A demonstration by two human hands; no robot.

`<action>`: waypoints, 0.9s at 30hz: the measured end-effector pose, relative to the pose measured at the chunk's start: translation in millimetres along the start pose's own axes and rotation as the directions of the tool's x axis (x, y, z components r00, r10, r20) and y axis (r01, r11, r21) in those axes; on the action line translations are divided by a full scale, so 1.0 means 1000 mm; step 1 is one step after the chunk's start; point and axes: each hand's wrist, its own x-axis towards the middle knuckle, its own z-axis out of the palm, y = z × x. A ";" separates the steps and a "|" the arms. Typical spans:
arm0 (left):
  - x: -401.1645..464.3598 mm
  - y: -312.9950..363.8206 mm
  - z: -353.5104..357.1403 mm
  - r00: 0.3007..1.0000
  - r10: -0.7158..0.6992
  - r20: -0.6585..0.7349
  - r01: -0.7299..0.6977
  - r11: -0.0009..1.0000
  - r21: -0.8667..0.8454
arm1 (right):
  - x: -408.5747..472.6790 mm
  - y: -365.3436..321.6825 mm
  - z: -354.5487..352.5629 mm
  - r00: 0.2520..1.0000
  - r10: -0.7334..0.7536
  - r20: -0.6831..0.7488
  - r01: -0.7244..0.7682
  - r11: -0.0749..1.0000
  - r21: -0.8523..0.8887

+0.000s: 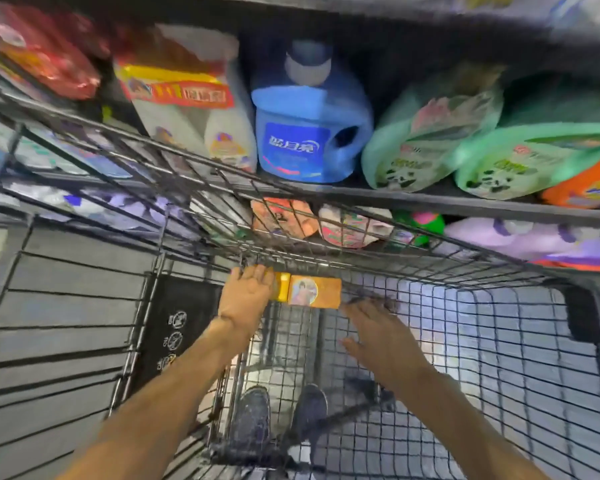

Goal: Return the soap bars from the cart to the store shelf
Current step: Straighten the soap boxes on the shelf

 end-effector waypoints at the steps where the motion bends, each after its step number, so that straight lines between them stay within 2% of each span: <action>1: 0.011 0.001 0.006 1.000 -0.013 -0.012 0.013 1.000 0.013 | 0.004 0.004 0.008 1.000 -0.003 -0.007 0.003 1.000 0.002; 7: 0.036 0.012 0.012 0.997 -0.073 0.038 0.070 0.995 0.076 | 0.014 0.019 0.032 0.999 0.043 0.011 -0.043 0.999 0.027; 12: 0.029 0.002 0.007 0.997 -0.070 -0.041 0.072 0.996 0.045 | 0.025 0.017 0.024 0.997 0.055 0.056 -0.059 0.996 0.065; 14: 0.022 -0.003 0.004 0.995 -0.059 -0.078 0.063 0.997 0.041 | 0.035 0.012 0.020 0.997 0.065 0.033 -0.068 0.993 0.091; 17: 0.012 -0.004 0.006 0.999 -0.003 -0.043 0.009 0.992 0.127 | 0.062 0.003 0.024 0.994 0.090 -0.054 -0.088 0.996 0.032; 20: 0.009 -0.005 0.011 0.999 0.020 -0.034 -0.014 0.981 0.195 | 0.092 -0.006 0.026 0.974 0.220 0.056 -0.221 0.975 0.002; 23: 0.009 -0.008 0.017 0.999 0.032 -0.034 -0.024 0.977 0.213 | 0.106 -0.005 0.037 0.968 0.235 0.083 -0.228 0.970 -0.086; 27: 0.010 -0.008 0.018 0.998 0.035 -0.057 -0.020 0.972 0.232 | 0.107 -0.002 0.047 0.957 0.266 0.115 -0.266 0.964 -0.016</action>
